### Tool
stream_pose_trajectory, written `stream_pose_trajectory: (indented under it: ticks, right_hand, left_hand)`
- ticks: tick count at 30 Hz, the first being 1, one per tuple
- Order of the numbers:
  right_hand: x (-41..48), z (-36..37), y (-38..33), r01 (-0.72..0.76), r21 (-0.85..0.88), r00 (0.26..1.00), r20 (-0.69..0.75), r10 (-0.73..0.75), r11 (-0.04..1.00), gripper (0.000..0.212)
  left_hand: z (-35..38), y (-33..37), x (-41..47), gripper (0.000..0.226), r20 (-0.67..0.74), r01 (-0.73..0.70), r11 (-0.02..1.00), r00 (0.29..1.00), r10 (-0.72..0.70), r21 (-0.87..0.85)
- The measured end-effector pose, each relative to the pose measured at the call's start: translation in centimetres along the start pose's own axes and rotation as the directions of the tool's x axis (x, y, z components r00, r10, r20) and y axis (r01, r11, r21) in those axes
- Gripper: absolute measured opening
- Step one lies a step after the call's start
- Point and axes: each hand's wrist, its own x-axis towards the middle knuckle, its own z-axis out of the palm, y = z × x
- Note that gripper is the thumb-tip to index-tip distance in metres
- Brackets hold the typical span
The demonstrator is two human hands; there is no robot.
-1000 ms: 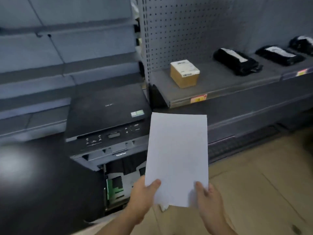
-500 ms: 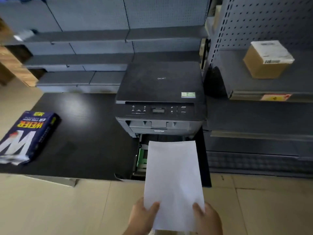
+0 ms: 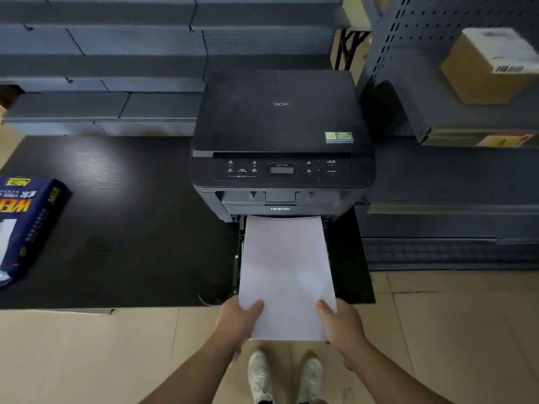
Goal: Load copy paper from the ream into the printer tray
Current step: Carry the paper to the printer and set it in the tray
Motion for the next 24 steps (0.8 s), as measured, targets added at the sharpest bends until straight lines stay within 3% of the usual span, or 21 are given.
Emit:
stream_pose_trajectory:
  ticks: [4, 16, 24]
  right_hand:
    - [0.9, 0.8, -0.5, -0.002, 0.000, 1.000, -0.003, 0.002, 1.000, 0.019]
    - [3.6, -0.1, -2.0, 0.020, 0.019, 0.999, 0.038, -0.021, 1.000, 0.023]
    - [6.7, 0.6, -3.1, -0.051, 0.074, 0.998, 0.035, 0.049, 0.996, 0.032]
  left_hand:
    - [-0.5, 0.2, 1.7, 0.024, -0.005, 0.001, 1.000, 1.000, -0.001, 0.026]
    - [0.2, 2.5, 2.7, 0.013, -0.016, 0.014, 0.994, 1.000, -0.016, -0.108]
    - [0.8, 4.2, 5.4, 0.009, -0.073, -0.011, 0.999, 0.997, 0.009, -0.038]
